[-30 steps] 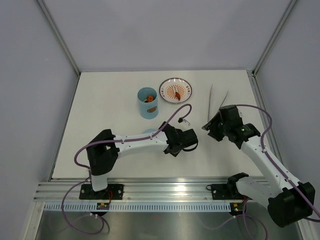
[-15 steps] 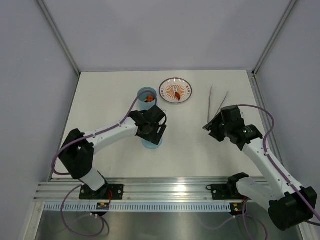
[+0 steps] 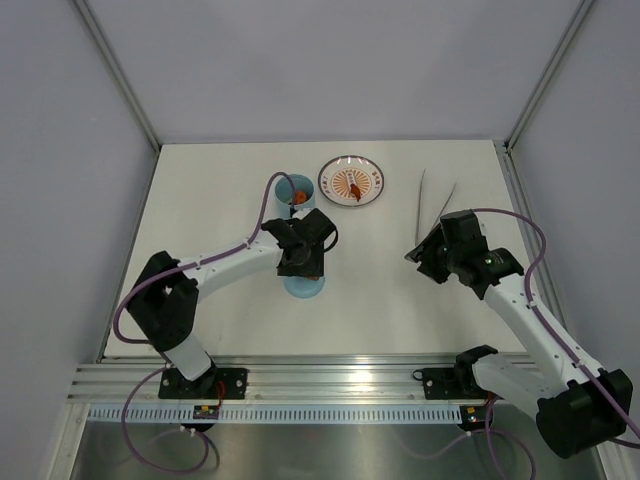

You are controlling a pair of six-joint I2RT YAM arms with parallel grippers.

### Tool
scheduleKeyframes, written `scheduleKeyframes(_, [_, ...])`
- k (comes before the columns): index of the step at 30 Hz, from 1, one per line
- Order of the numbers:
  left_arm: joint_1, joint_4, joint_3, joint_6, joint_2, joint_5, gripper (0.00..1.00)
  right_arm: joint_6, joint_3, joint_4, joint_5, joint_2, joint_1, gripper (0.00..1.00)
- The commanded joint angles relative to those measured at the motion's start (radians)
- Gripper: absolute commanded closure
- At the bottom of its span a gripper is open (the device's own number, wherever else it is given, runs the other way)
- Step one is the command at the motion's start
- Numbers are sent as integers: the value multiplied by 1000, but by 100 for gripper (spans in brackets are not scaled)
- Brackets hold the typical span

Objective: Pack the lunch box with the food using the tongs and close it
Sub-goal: Adjust the box lid at the center of the board.

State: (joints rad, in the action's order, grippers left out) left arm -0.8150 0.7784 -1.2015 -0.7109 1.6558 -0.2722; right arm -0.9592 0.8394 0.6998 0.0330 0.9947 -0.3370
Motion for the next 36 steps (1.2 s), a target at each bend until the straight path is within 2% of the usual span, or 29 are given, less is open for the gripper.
scheduleKeyframes(1, [5,16,-12,-301,-71,-111,43,30,33,-26,-13,10,7,48])
scheduleKeyframes(4, [7,47,-32,-407,-57,-177,44,40,36,-26,-18,16,7,48])
scheduleKeyframes(8, [10,85,-36,-522,-10,-231,30,51,36,-29,-24,18,9,48])
scheduleKeyframes(10, [14,78,-27,-542,4,-208,27,51,36,-31,-27,16,9,48])
scheduleKeyframes(14, [14,67,-26,-564,22,-188,28,62,33,-34,-28,10,9,47])
scheduleKeyframes(16, [14,53,-17,-578,25,-197,38,65,30,-34,-28,10,9,48])
scheduleKeyframes(19, [17,39,-3,-605,33,-190,43,66,21,-43,-56,15,9,47])
scheduleKeyframes(23, [14,39,-4,-624,53,-185,41,66,9,-45,-61,10,9,47])
scheduleKeyframes(25, [16,32,-6,-628,70,-183,37,68,6,-51,-64,7,9,47])
scheduleKeyframes(26, [16,29,-9,-627,74,-182,31,69,4,-51,-67,7,9,47])
scheduleKeyframes(29, [14,24,-9,-627,87,-179,30,71,0,-54,-70,12,9,47])
scheduleKeyframes(34, [16,27,-9,-630,104,-186,41,70,-13,-75,-82,13,9,47])
scheduleKeyframes(35, [14,25,-10,-627,108,-186,49,70,-13,-75,-84,13,9,47])
scheduleKeyframes(36, [14,27,-9,-624,108,-186,54,71,-13,-75,-85,13,9,47])
